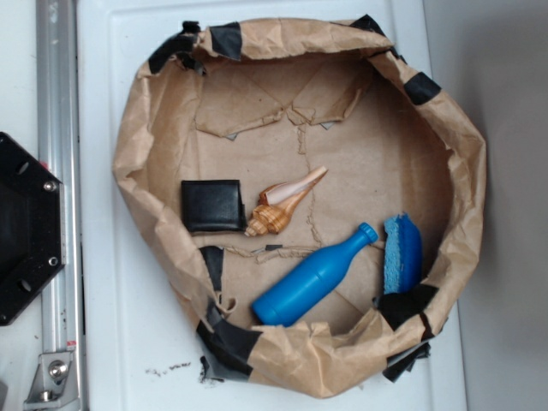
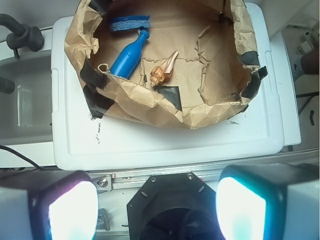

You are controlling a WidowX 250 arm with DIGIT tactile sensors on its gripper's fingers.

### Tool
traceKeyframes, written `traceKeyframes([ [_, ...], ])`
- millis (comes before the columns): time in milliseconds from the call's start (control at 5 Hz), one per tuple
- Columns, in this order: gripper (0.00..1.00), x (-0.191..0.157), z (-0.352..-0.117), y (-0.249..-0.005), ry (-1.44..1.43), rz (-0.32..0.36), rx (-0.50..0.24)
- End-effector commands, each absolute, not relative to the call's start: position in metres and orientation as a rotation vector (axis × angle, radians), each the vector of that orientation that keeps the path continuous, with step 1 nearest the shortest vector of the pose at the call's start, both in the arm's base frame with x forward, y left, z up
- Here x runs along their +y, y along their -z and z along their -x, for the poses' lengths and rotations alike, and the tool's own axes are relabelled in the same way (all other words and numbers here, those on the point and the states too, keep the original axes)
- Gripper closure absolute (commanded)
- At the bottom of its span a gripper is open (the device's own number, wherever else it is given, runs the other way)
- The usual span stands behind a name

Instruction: Grab the shell.

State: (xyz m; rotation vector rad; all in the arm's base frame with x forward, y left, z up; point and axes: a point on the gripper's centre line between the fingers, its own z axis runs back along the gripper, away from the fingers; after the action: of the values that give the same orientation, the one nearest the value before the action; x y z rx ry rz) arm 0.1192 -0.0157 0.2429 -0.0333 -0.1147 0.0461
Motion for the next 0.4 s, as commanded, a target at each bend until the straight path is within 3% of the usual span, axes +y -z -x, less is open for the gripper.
traceKeyframes([
  [0,0.00,-0.016,-0.119,-0.243,-0.046,0.033,-0.115],
  [200,0.00,-0.012,-0.157,-0.221,0.008,-0.036,-0.148],
])
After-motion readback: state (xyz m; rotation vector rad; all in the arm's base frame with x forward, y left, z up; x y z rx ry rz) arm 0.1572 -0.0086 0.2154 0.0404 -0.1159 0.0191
